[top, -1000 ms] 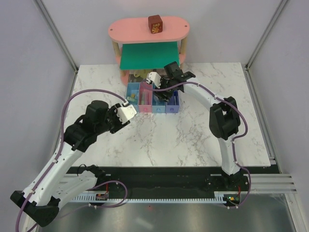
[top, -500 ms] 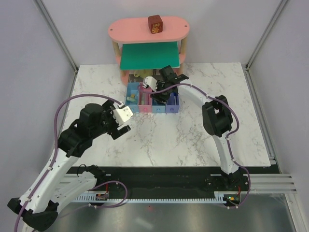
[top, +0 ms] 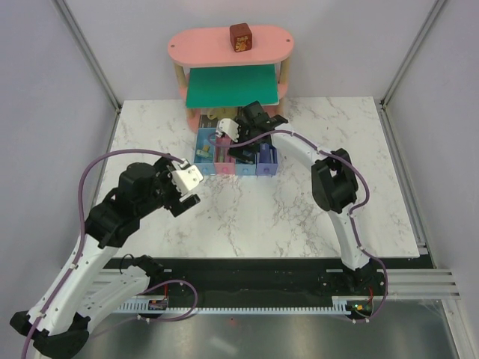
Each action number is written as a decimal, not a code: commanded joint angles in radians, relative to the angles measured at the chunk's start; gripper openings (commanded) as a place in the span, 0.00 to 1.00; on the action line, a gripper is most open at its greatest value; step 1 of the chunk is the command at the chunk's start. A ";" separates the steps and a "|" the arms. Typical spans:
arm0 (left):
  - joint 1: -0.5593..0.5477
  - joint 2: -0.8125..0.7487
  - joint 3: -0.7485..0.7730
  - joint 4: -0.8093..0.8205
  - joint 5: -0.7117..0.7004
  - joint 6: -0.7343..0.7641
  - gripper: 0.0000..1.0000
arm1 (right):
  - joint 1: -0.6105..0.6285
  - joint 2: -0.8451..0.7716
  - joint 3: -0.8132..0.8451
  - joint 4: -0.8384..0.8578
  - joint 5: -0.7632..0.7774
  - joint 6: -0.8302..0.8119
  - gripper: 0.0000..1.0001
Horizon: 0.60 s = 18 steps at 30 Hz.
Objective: Sort the stationery into containers
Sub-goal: Place the stationery in the storage box, then reset both arms
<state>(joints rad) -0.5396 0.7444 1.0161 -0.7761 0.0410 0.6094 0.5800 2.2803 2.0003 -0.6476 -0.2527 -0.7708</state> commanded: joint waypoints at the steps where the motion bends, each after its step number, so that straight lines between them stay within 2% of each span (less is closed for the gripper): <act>1: -0.002 -0.023 0.006 0.003 -0.038 -0.042 1.00 | 0.018 -0.177 -0.003 -0.014 0.030 0.039 0.98; 5: -0.002 -0.036 0.007 0.003 -0.038 -0.056 1.00 | 0.023 -0.333 -0.070 -0.082 0.061 0.071 0.98; 8: 0.000 -0.037 0.018 0.009 -0.038 -0.094 1.00 | 0.023 -0.482 -0.155 -0.110 0.124 0.155 0.98; 11: 0.012 -0.045 0.025 0.015 -0.033 -0.177 1.00 | 0.021 -0.677 -0.329 -0.122 0.185 0.261 0.98; 13: 0.027 -0.057 0.019 0.026 -0.020 -0.244 1.00 | 0.012 -0.841 -0.504 -0.136 0.208 0.301 0.98; 18: 0.049 -0.071 -0.045 0.057 0.005 -0.335 1.00 | -0.029 -1.213 -0.843 -0.173 0.358 0.329 0.98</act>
<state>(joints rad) -0.5045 0.6907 1.0069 -0.7681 0.0269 0.4084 0.5697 1.2476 1.3590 -0.7490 -0.0498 -0.5152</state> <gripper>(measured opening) 0.993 0.982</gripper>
